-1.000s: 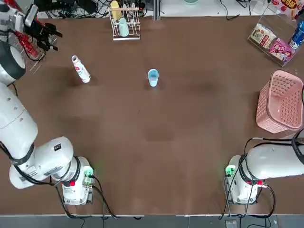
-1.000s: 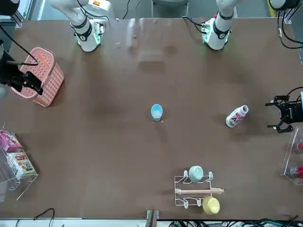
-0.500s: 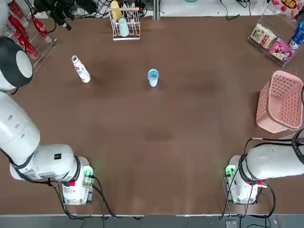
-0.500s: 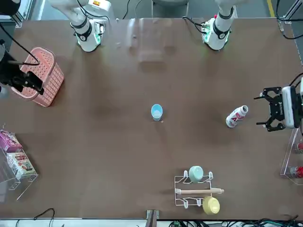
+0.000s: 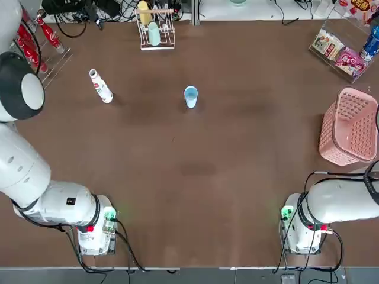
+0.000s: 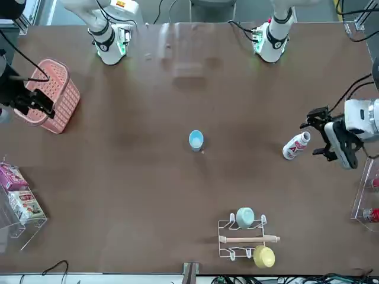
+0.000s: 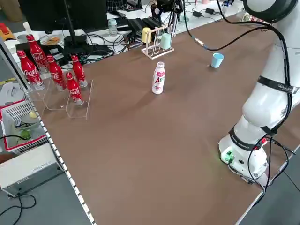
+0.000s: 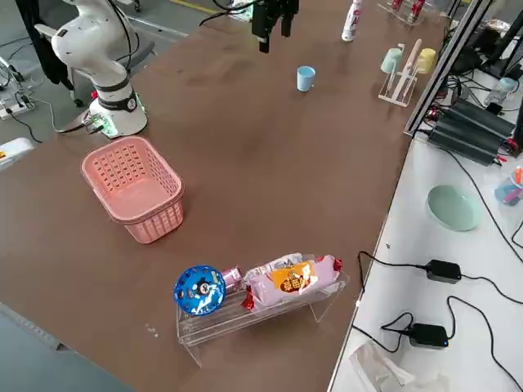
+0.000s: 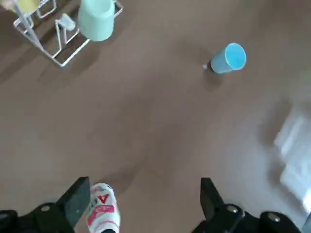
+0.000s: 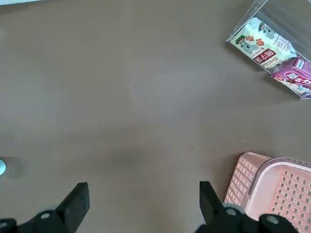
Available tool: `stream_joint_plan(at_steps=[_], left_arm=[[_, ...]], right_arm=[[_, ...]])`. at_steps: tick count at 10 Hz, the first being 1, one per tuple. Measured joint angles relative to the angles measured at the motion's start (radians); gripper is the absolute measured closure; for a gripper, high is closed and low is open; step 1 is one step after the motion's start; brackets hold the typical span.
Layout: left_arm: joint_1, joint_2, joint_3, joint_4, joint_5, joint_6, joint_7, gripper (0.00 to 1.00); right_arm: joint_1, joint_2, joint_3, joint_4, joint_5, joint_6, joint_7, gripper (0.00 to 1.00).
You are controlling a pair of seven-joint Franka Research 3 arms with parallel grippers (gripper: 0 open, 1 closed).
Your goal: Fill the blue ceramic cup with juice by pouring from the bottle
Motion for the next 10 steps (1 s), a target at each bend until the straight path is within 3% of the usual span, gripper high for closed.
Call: stream_joint_plan(at_steps=[3,6,10], left_arm=[[-0.043,-0.035,-0.001,-0.004,0.180,0.042,-0.367,0.00],[-0.065,-0.067,-0.001,-0.008,0.215,0.059,-0.831,0.00],[-0.064,-0.094,-0.001,0.044,0.317,0.079,-0.903,0.00]], right_arm=[[0.000,-0.001,0.002,0.003,0.000,0.009,0.000,0.00],[0.004,-0.002,0.006,0.006,0.000,0.011,0.000,0.00],[0.005,-0.003,0.007,0.007,0.000,0.011,0.000,0.00]])
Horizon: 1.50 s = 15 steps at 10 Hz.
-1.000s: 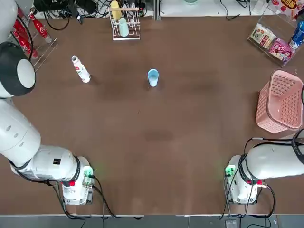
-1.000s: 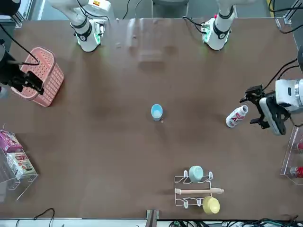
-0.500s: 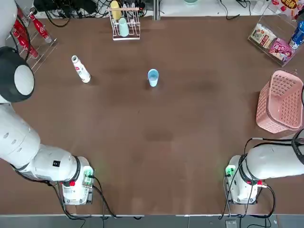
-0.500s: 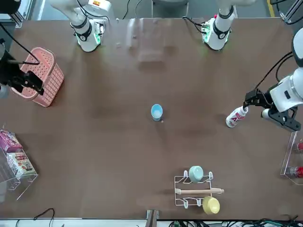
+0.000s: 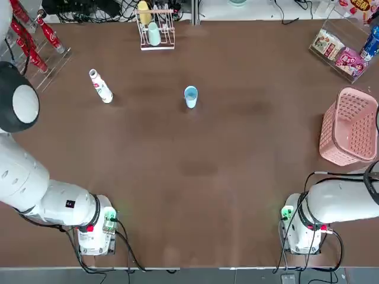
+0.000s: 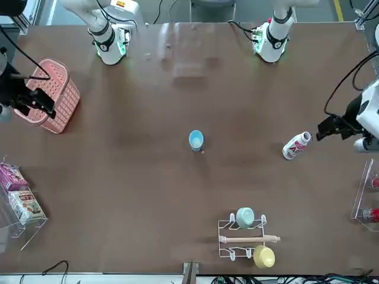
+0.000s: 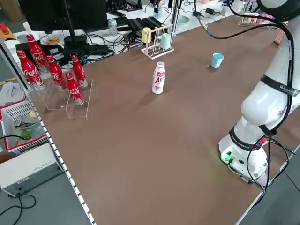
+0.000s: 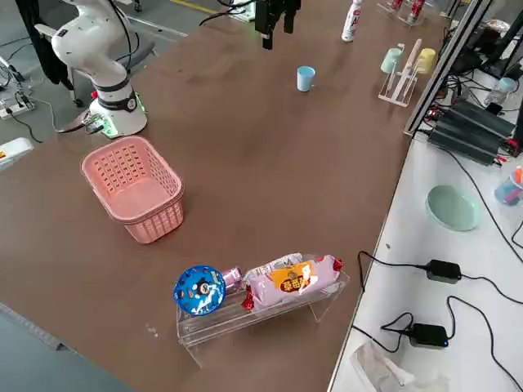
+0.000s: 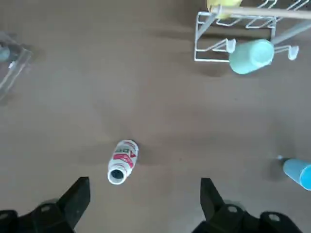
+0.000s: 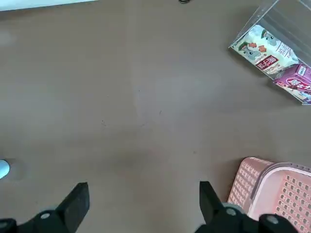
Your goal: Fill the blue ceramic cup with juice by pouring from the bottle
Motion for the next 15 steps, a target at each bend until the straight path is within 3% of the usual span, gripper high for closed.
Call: stream_joint_plan(at_steps=[5,6,9,15], left_arm=[[0.023,-0.007,0.004,0.032,0.007,-0.062,0.004,0.00],[0.051,-0.007,-0.013,0.033,0.007,-0.064,0.011,0.00],[0.240,-0.006,-0.195,0.035,0.016,-0.067,0.034,0.00],[0.228,-0.006,-0.225,0.035,0.040,-0.069,0.030,0.00]], right_arm=[[0.000,-0.002,0.000,0.001,0.000,-0.003,0.000,0.00],[0.000,-0.002,0.000,0.001,0.000,-0.003,0.000,0.00],[0.000,-0.002,-0.001,0.001,0.000,-0.006,0.000,0.00],[0.000,-0.002,-0.001,0.001,0.000,-0.007,0.000,0.00]])
